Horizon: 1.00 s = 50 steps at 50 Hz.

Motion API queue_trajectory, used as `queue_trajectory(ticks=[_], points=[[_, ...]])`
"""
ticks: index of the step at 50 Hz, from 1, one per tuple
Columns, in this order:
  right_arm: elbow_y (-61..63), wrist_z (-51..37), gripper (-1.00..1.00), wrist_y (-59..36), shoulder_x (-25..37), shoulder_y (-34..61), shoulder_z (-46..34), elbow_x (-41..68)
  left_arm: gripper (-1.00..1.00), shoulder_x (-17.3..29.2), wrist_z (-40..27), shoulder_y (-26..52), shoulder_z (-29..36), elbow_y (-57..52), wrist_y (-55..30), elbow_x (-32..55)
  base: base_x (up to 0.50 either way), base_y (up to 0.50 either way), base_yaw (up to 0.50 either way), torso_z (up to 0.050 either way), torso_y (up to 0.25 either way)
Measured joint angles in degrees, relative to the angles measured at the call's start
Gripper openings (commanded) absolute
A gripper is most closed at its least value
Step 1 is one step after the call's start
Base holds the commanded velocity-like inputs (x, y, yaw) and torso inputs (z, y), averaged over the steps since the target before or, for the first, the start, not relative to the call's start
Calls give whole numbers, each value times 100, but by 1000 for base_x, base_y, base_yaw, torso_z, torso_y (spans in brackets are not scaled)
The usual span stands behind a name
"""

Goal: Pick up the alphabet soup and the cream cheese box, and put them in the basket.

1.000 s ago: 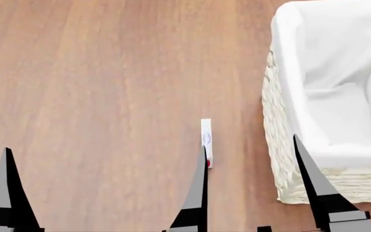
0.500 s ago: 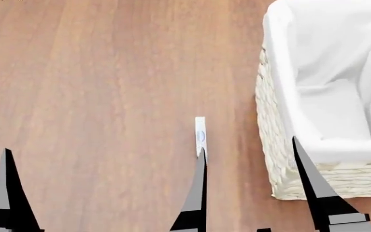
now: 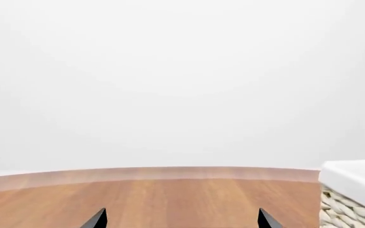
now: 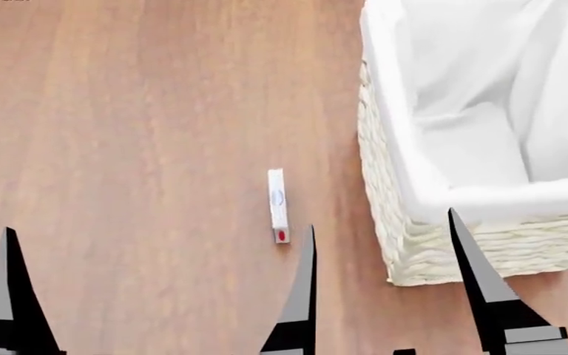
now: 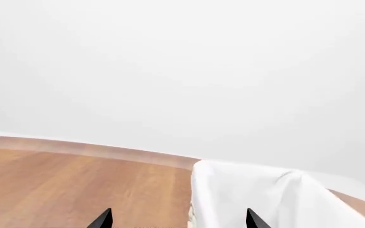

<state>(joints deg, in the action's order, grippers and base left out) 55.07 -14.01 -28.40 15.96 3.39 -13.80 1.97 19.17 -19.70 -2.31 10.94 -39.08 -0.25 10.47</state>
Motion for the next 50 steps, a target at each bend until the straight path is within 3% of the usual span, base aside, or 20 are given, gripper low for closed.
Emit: queue_trajectory(ticks=[50], points=[[-159,-103,100,132,58,14,91,303,100,47,-104,144,123,183,-94,-27,0,0,-260,0,0]])
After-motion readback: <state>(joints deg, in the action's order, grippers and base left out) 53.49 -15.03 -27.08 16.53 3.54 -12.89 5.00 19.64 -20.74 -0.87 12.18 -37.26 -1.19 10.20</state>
